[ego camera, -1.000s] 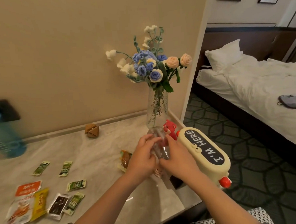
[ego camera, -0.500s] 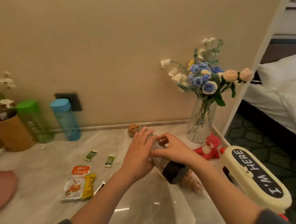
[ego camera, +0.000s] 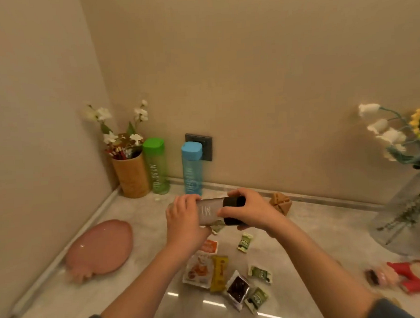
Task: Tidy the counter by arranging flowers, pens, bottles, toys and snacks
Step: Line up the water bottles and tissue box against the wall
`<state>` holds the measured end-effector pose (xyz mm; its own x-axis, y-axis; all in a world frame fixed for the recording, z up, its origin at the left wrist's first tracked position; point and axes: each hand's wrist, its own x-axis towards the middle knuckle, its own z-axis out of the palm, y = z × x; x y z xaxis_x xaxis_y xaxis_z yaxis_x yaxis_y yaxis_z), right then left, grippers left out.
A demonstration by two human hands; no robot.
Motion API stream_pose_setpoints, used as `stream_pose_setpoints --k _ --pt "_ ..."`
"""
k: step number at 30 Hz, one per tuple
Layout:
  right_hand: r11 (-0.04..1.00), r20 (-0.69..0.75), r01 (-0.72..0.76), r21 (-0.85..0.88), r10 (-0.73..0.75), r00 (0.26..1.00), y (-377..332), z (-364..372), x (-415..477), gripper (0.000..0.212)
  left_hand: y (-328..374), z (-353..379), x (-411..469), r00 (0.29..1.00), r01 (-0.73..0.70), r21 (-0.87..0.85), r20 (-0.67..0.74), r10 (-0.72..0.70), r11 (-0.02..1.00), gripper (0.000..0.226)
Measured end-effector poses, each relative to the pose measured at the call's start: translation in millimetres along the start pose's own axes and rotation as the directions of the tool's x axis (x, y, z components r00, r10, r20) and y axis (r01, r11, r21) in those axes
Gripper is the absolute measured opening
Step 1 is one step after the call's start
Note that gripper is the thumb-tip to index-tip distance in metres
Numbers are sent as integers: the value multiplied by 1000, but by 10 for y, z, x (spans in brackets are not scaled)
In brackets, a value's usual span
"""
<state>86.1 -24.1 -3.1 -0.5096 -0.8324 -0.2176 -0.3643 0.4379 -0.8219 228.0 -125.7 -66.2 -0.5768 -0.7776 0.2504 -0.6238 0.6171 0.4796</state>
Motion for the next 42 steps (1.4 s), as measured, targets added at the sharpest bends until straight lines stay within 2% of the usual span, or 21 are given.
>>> stream_pose_setpoints --k 3,7,12,19,23,25,28,32,37,42 --pt "997 -47 79 -18 -80 996 -262 260 189 72 -337 -92 128 998 50 -13 -26 -50 999 75" --pt "979 -104 193 -73 -199 974 -540 502 462 63 -611 -168 315 988 154 -118 -13 -156 981 76" --pt "932 -81 312 -187 -331 940 -946 626 861 66 -886 -218 591 970 243 -250 92 -227 937 77" --pt "853 -43 367 -371 -411 911 -1341 688 1437 63 -1160 -216 1065 952 267 -257 220 -213 929 72" --pt "821 -40 357 -445 -416 908 -1480 665 1704 67 -1280 -177 1241 936 314 -251 244 -254 916 59" --pt "773 -20 369 -516 -441 897 -1529 660 1811 60 -1348 -142 1310 927 333 -253 262 -267 908 54" --pt "693 -17 357 -626 -471 882 -1527 651 1931 53 -1412 -100 1362 915 335 -272 324 -242 902 45" --pt "669 -38 332 -665 -474 880 -1419 687 2089 54 -1463 -11 1404 907 248 -257 401 -131 934 25" --pt "655 -91 288 -698 -481 872 -1289 758 2154 61 -1451 59 1447 885 192 -269 464 -48 944 41" --pt "644 -120 276 -713 -500 858 -1249 788 2170 55 -1432 120 1463 874 174 -233 485 -41 957 49"
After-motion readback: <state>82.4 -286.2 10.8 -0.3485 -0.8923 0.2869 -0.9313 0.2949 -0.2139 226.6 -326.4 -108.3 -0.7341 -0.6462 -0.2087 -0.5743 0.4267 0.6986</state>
